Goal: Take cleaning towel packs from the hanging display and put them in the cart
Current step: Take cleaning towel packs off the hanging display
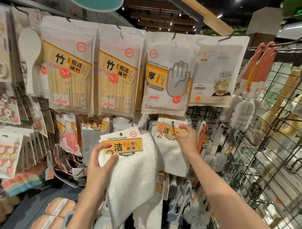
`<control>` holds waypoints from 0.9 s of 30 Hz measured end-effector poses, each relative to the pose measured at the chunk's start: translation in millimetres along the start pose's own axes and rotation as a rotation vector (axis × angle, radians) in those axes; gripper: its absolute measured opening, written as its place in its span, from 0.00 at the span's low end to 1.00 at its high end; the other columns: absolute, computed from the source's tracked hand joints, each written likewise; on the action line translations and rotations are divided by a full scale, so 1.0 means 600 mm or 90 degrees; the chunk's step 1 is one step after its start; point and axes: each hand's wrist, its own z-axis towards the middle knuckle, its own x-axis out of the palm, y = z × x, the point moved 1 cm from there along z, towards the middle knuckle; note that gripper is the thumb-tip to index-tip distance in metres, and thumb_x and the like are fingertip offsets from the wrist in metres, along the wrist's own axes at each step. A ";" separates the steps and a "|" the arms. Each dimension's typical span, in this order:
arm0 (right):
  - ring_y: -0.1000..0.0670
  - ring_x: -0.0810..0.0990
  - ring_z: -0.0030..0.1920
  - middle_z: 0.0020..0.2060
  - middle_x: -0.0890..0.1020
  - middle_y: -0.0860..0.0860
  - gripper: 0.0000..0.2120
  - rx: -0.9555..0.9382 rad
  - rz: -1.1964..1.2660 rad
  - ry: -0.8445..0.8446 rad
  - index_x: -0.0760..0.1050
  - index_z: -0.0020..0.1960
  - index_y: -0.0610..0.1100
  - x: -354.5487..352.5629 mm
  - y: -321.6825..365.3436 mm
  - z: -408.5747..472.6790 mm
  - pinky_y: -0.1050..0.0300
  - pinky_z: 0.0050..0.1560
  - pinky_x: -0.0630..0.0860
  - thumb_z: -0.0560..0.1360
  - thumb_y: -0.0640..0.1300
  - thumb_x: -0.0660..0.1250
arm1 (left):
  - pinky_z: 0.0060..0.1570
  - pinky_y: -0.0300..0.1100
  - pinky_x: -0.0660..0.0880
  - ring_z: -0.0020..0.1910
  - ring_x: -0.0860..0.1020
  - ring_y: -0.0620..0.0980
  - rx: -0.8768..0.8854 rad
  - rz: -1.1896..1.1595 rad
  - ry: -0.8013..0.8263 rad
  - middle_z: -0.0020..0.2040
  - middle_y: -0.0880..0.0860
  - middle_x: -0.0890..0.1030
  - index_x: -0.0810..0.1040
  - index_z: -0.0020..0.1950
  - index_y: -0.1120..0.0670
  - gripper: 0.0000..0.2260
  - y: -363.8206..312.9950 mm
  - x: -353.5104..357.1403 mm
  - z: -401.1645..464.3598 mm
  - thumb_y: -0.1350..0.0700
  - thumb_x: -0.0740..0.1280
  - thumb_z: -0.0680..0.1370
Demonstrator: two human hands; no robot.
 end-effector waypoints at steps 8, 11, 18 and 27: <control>0.52 0.67 0.60 0.67 0.59 0.46 0.25 0.004 -0.052 0.102 0.71 0.65 0.45 -0.019 0.009 -0.010 0.71 0.61 0.62 0.70 0.34 0.71 | 0.62 0.49 0.70 0.60 0.74 0.43 0.019 0.001 0.009 0.57 0.37 0.76 0.75 0.57 0.44 0.17 -0.008 0.003 -0.006 0.63 0.68 0.75; 0.51 0.59 0.69 0.72 0.51 0.46 0.22 -0.028 -0.083 0.117 0.72 0.64 0.45 -0.028 0.009 -0.030 0.77 0.57 0.50 0.71 0.37 0.71 | 0.60 0.45 0.71 0.57 0.74 0.35 0.018 -0.024 0.013 0.58 0.35 0.75 0.74 0.61 0.41 0.20 -0.015 0.008 -0.012 0.63 0.68 0.75; 0.53 0.57 0.71 0.71 0.58 0.49 0.13 -0.137 -0.042 0.087 0.75 0.60 0.46 -0.029 0.038 -0.086 0.64 0.69 0.50 0.76 0.41 0.66 | 0.64 0.55 0.70 0.64 0.73 0.49 0.000 -0.046 0.041 0.67 0.45 0.73 0.68 0.66 0.33 0.29 -0.014 0.015 -0.014 0.61 0.70 0.75; 0.55 0.62 0.68 0.66 0.68 0.55 0.22 -0.142 -0.021 0.275 0.68 0.69 0.49 -0.001 0.089 -0.147 0.56 0.71 0.58 0.77 0.52 0.64 | 0.52 0.42 0.78 0.55 0.79 0.43 0.002 -0.085 0.100 0.63 0.47 0.77 0.69 0.66 0.37 0.29 -0.006 0.044 -0.032 0.65 0.69 0.75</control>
